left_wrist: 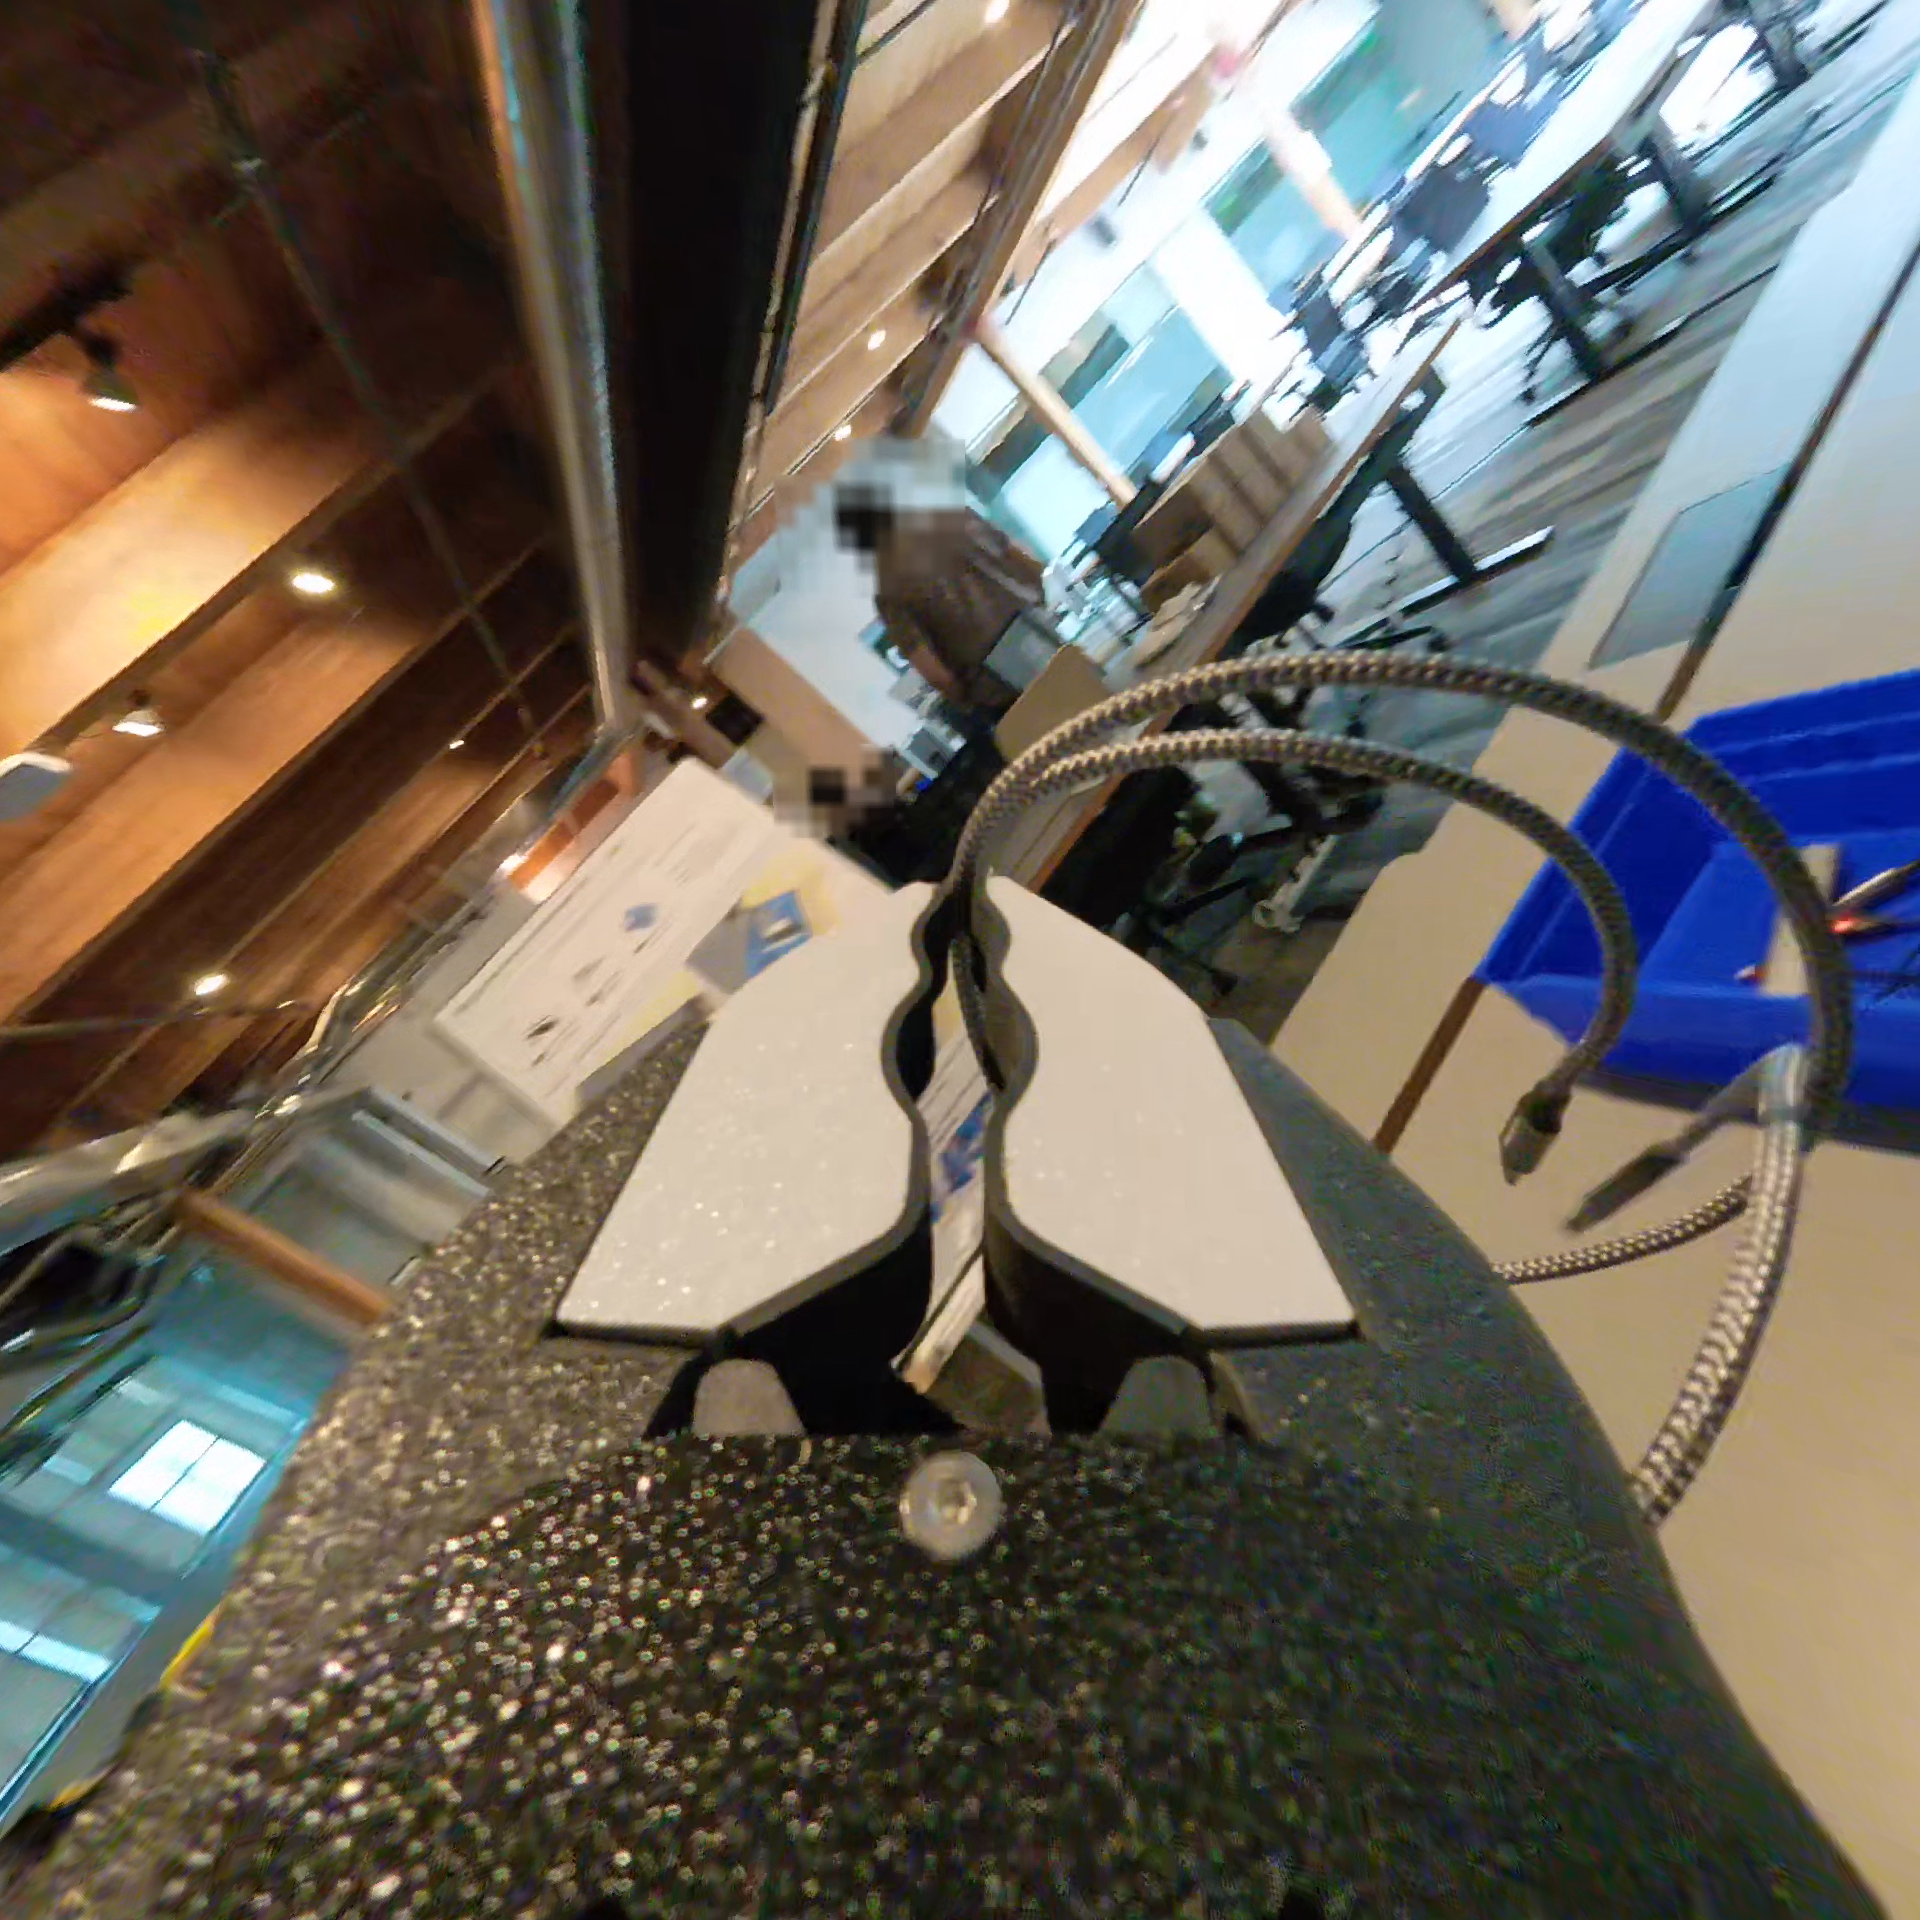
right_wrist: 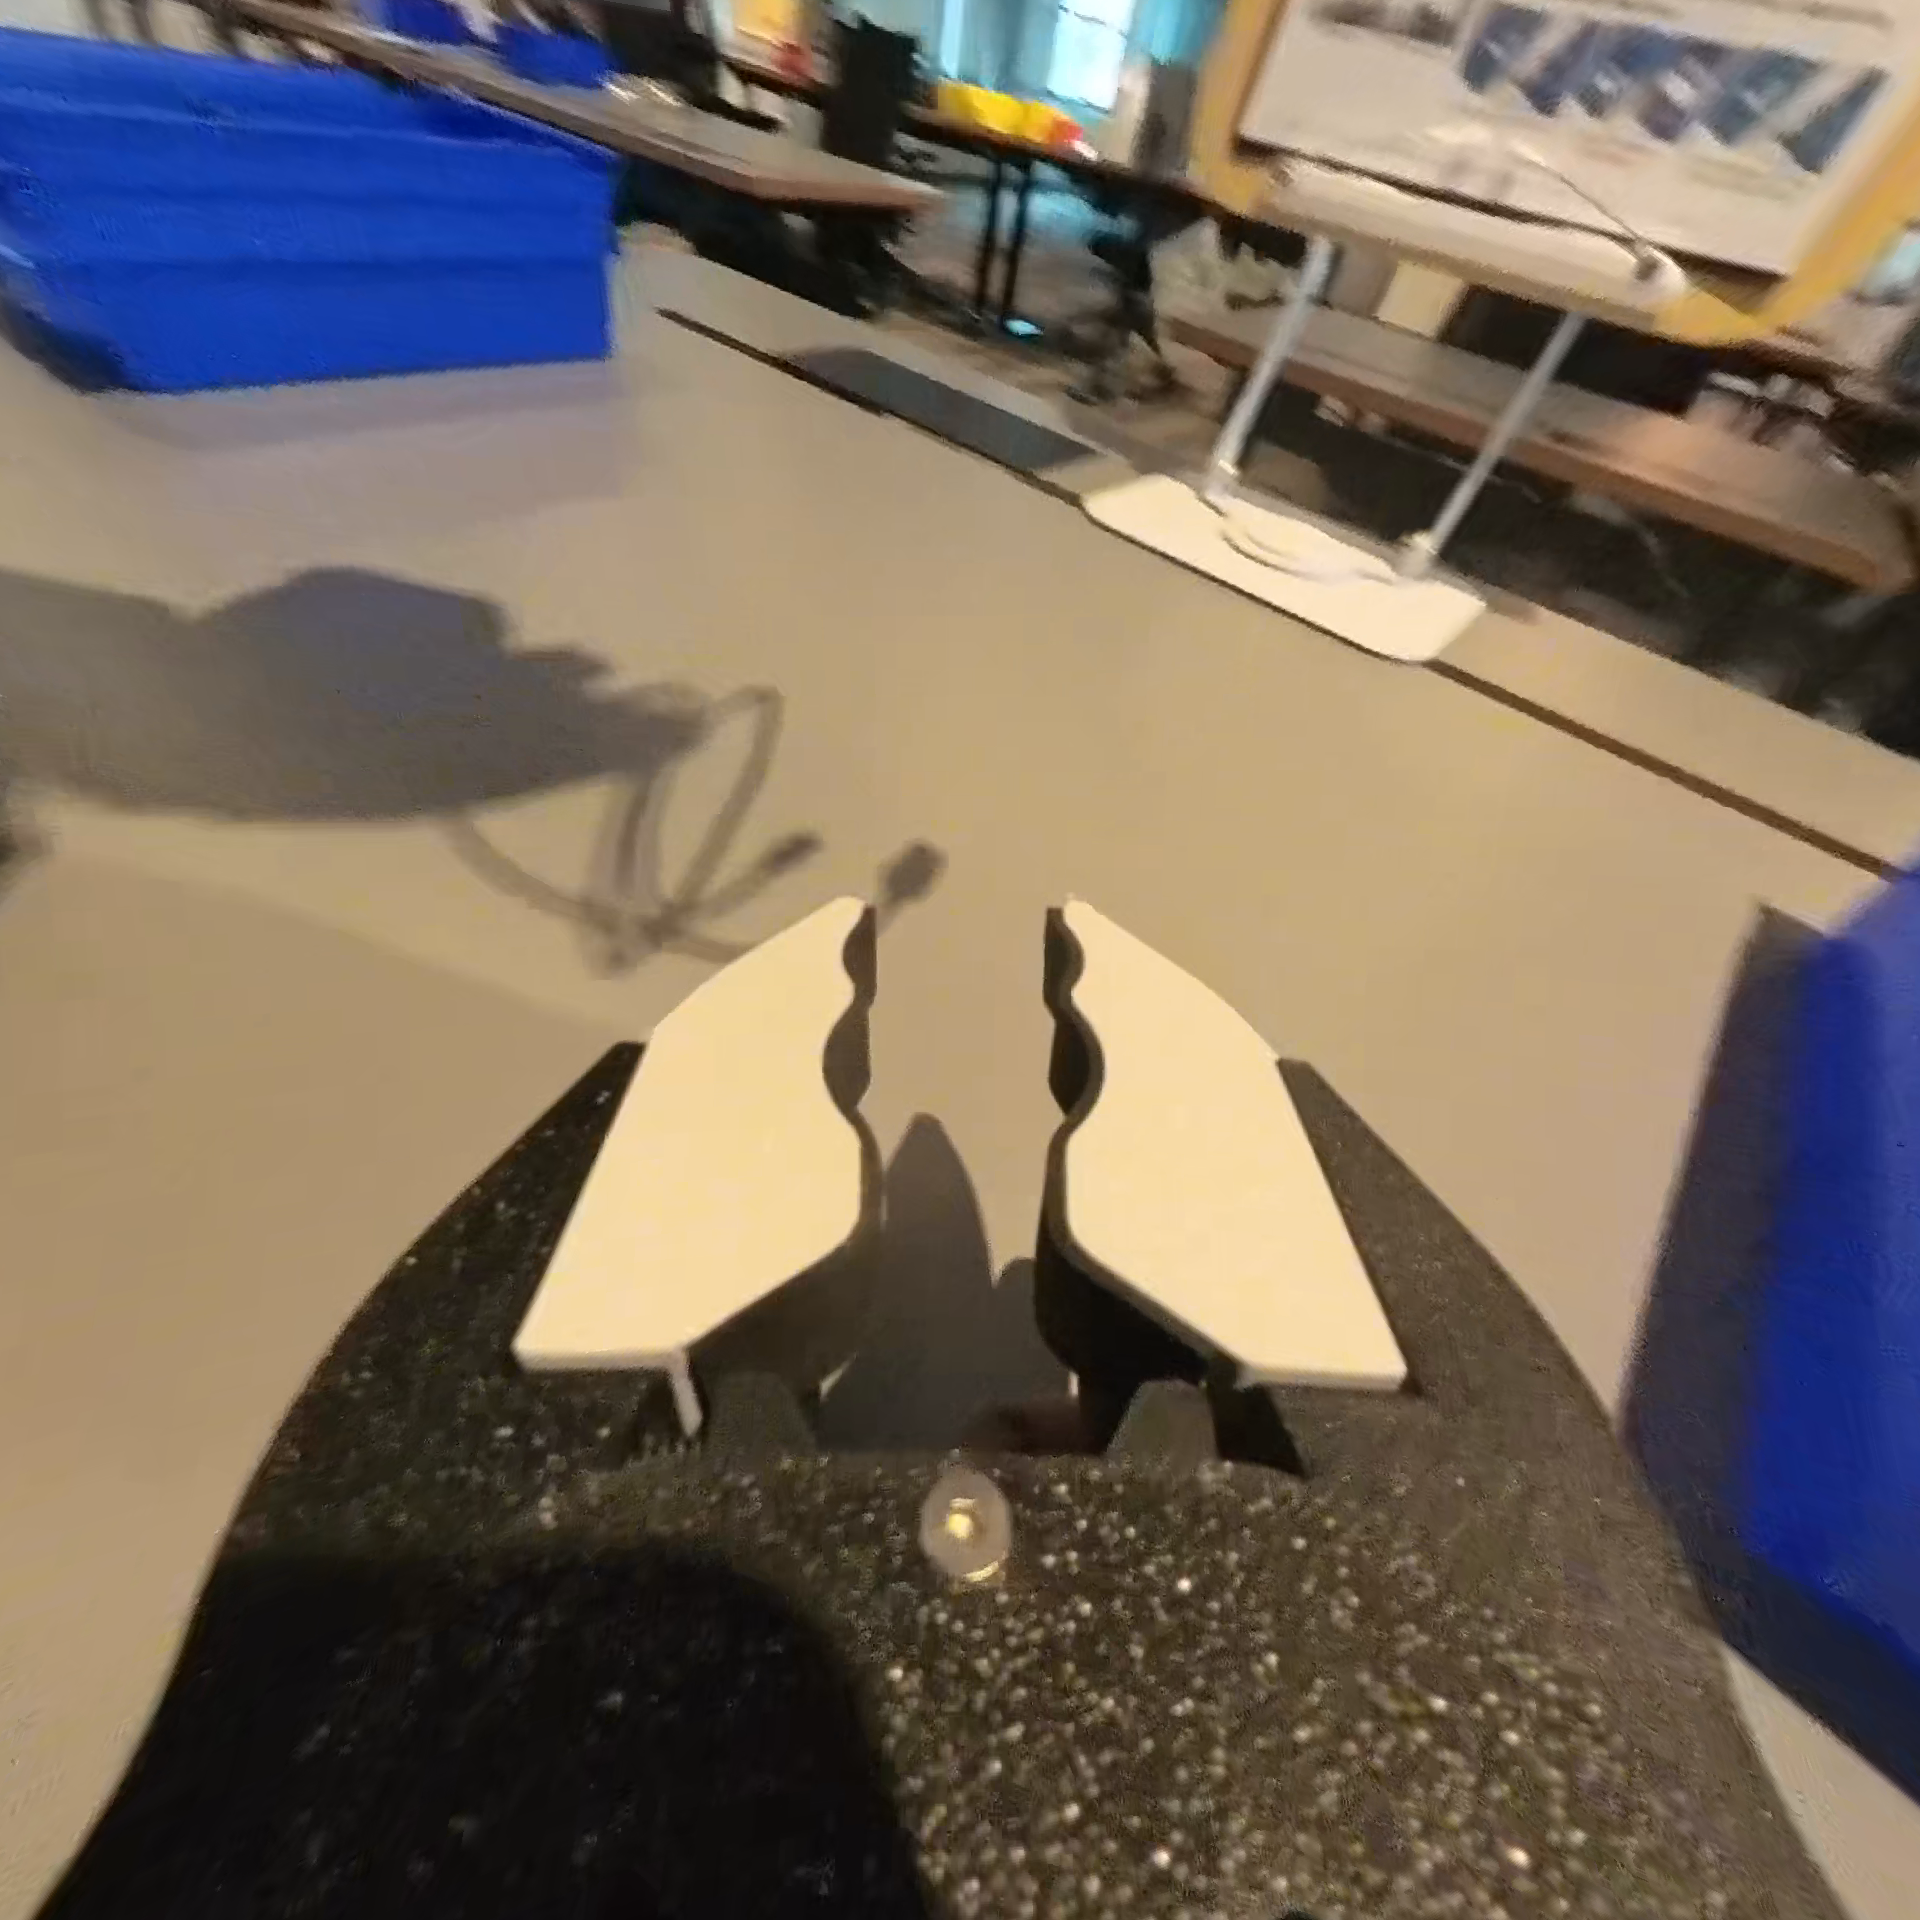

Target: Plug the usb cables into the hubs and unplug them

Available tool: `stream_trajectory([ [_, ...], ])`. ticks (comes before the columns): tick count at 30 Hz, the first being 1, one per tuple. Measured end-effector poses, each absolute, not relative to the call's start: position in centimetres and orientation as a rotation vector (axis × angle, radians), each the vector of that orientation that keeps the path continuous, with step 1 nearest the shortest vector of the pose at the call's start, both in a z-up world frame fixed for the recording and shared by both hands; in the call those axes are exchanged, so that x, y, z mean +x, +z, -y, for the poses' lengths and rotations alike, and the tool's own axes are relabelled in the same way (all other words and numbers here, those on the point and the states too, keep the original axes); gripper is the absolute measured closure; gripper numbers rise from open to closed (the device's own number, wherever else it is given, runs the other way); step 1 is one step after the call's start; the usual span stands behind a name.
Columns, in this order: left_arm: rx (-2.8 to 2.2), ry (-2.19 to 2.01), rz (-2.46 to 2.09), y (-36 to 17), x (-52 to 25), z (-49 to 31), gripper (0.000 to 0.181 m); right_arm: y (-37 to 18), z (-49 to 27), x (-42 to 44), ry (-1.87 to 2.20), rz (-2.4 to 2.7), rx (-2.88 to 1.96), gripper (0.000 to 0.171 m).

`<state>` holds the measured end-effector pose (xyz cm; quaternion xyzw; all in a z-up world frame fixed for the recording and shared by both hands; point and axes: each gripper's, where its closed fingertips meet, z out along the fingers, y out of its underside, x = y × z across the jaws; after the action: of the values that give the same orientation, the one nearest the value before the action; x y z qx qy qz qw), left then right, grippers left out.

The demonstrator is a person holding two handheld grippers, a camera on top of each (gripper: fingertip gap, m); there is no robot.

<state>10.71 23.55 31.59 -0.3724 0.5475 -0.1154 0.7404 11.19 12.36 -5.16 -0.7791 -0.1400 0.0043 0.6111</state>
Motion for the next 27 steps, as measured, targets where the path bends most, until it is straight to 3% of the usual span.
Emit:
stream_trajectory([
  [7, -0.764, -0.326, -1.338, 26.2, 25.5, -19.2, 0.178, -6.1, -11.7, 14.6, -0.112, 0.208, -1.881, 0.139],
  [15, -0.779, -0.63, -1.453, 17.3, 37.1, -15.6, 0.178, -6.1, -11.5, 14.9, -0.051, 0.19, -1.894, 0.139],
  [22, -0.92, -0.603, -1.744, 4.2, 41.1, -15.4, 0.177, -6.1, -11.4, 15.2, 0.015, 0.172, -1.895, 0.139],
  [27, -1.05, -0.598, -1.868, -0.7, 41.2, -15.3, 0.177, -6.1, -11.4, 15.3, 0.062, 0.162, -1.898, 0.139],
])
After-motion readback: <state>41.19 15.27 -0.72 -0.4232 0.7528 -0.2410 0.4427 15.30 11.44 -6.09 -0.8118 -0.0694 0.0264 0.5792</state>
